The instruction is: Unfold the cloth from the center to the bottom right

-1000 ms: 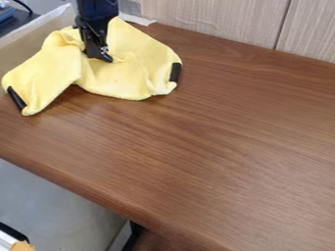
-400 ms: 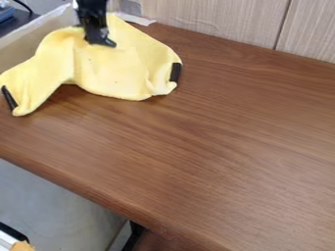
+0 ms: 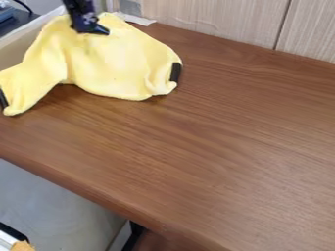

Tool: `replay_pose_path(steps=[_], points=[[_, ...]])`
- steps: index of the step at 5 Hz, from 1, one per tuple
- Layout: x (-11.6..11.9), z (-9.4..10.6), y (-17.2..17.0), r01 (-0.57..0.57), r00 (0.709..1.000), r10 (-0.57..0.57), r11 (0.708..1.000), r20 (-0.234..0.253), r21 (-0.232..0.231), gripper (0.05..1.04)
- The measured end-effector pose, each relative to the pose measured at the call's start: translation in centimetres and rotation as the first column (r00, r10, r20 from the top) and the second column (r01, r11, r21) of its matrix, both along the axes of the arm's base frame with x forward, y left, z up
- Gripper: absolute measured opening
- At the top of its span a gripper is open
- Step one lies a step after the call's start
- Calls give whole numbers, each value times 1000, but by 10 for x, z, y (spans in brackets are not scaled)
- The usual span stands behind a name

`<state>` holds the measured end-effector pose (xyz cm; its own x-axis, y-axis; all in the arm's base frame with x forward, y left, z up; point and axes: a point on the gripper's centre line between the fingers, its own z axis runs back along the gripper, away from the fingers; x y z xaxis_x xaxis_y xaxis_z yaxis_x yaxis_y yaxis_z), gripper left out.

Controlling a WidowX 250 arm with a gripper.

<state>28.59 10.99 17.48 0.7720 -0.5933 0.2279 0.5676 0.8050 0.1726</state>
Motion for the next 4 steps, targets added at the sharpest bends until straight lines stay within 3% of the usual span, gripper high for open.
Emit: replay_pose_path(steps=[1,3,4], points=[[-29,1,-7,38,999,-38,999,3,-12,70],[-88,-6,-26,143,990,-144,990,4,9,69],[-108,-21,-33,180,984,-180,983,-8,-17,69]])
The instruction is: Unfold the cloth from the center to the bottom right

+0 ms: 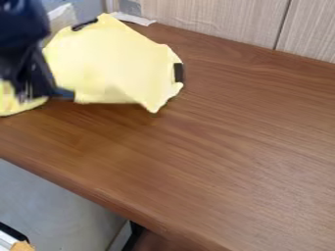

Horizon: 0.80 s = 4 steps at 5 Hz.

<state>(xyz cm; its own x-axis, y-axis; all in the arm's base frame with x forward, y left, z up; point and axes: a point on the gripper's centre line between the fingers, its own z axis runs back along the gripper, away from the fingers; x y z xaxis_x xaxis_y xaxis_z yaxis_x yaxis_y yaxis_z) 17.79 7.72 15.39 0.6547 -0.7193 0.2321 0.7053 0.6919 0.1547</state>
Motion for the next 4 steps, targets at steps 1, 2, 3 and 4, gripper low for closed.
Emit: replay_pose_path(steps=[1,2,3,4], points=[[-6,-16,2,5,999,-6,1000,-36,-9,87],[-3,-37,4,-47,995,46,999,-94,-3,246],[1,-38,1,-73,992,73,997,-100,8,518],[3,-37,-6,-60,993,59,998,-102,1,829]])
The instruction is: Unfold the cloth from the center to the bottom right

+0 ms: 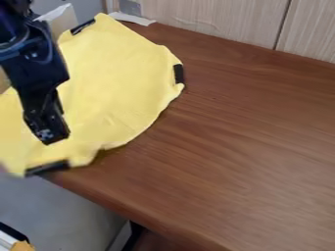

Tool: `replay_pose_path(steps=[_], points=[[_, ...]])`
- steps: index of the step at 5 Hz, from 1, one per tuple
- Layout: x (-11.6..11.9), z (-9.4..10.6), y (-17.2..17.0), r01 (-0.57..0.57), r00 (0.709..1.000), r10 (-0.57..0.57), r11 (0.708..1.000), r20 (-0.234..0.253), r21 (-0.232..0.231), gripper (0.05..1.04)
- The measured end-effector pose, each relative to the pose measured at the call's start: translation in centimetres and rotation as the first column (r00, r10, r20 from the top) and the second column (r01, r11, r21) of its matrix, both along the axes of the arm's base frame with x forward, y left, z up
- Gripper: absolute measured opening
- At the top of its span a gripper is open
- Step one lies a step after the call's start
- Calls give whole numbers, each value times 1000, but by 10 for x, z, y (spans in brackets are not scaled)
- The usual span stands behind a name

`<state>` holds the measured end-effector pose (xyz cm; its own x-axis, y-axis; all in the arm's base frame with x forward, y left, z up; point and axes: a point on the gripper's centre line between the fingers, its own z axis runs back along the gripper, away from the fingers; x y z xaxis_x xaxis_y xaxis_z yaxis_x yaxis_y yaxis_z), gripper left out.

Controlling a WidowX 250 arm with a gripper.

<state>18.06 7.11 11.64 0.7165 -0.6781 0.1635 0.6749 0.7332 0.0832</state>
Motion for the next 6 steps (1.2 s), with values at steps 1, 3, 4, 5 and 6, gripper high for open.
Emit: replay_pose_path(steps=[1,3,4,5,6], points=[[-1,6,-2,5,1000,-5,1000,15,-1,1009],[4,32,-2,15,998,-16,1000,63,18,1000],[15,48,6,21,997,-24,999,75,39,1000],[14,47,6,22,997,-24,999,69,36,1000],[14,48,6,22,997,-25,999,69,36,1000]])
